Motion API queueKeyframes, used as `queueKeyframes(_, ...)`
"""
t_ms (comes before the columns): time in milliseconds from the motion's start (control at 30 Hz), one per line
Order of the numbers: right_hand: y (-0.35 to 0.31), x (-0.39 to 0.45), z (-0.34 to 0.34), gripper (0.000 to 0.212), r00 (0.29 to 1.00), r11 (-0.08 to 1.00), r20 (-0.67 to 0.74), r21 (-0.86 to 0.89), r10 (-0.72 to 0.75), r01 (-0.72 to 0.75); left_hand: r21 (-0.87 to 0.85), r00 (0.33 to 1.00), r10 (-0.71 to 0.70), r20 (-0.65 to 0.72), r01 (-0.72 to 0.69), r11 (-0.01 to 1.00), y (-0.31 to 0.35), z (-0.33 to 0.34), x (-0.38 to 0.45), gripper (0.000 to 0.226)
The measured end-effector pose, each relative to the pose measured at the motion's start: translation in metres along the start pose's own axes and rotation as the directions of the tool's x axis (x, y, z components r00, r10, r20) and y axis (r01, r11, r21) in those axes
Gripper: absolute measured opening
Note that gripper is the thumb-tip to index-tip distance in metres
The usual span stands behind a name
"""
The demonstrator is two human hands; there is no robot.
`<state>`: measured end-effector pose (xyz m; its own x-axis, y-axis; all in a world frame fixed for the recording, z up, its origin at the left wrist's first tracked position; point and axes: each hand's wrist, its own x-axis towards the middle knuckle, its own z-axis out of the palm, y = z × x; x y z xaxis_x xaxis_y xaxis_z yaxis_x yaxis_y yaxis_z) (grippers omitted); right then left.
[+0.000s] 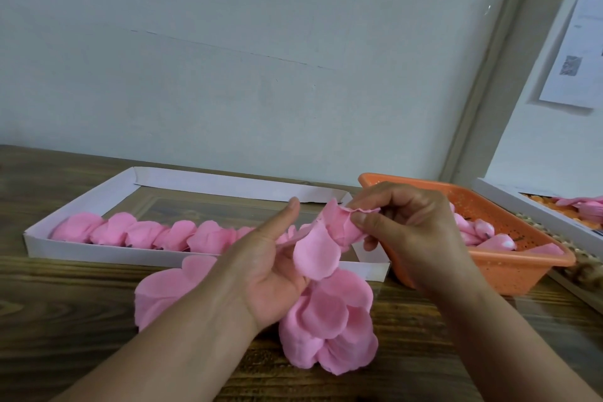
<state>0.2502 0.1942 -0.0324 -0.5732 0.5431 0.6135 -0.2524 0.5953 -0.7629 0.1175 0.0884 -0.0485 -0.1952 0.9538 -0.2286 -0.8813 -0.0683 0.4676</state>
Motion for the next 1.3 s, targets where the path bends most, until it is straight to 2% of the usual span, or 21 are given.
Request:
queueKeyframes(67,-0.002,-0.001,0.002,0.02,1.0,1.0,0.016,-0.001,0.0,0.0,0.066,0.999,-0.033,-0.023,0.034,0.997,-0.001,-0.002,0.001,0.064)
queueKeyframes(200,-0.004,-0.001,0.002,0.022,1.0,1.0,0.02,0.007,-0.011,0.011,0.18,0.998,-0.057,0.029,0.051,0.982,0.001,-0.004,-0.001,0.046)
queueKeyframes(333,-0.005,-0.001,0.001,0.027,1.0,1.0,0.005,0.011,-0.025,0.025,0.439,0.995,0.068,0.075,-0.094,0.894,0.003,-0.006,-0.002,0.027)
queueKeyframes(400,-0.004,0.0,0.0,0.029,1.0,1.0,0.002,0.01,-0.029,0.029,0.462,0.99,0.113,0.087,-0.141,0.876,0.003,-0.006,-0.002,0.016)
queueKeyframes(600,-0.005,-0.001,0.001,0.025,0.999,0.999,0.013,0.011,-0.045,0.045,0.327,0.999,0.032,0.015,-0.035,0.944,-0.001,-0.006,0.0,0.028)
queueKeyframes(800,-0.011,-0.003,0.001,0.022,0.995,0.995,0.022,0.013,-0.096,0.096,0.34,0.999,0.02,0.039,-0.032,0.94,-0.002,-0.006,-0.002,0.04)
queueKeyframes(867,-0.013,-0.004,0.002,0.016,0.994,0.994,0.016,0.001,-0.109,0.109,0.418,0.995,0.076,0.065,-0.096,0.903,-0.003,-0.006,-0.004,0.039)
queueKeyframes(1000,-0.014,-0.003,0.0,0.025,0.993,0.993,-0.016,-0.025,-0.12,0.119,0.54,0.965,0.257,0.052,-0.243,0.805,-0.001,-0.005,-0.005,0.022)
queueKeyframes(1067,-0.014,-0.002,-0.001,0.028,0.992,0.992,-0.023,-0.029,-0.123,0.123,0.588,0.951,0.307,0.039,-0.27,0.763,0.001,-0.006,-0.004,0.026)
queueKeyframes(1167,-0.014,-0.002,-0.001,0.025,0.991,0.991,-0.026,-0.03,-0.134,0.133,0.663,0.927,0.373,0.047,-0.308,0.682,0.004,-0.008,-0.004,0.018)
queueKeyframes(1300,-0.014,-0.001,-0.003,0.028,0.991,0.993,-0.073,-0.048,-0.11,0.107,0.654,0.913,0.408,0.018,-0.319,0.686,0.007,-0.008,-0.003,0.02)
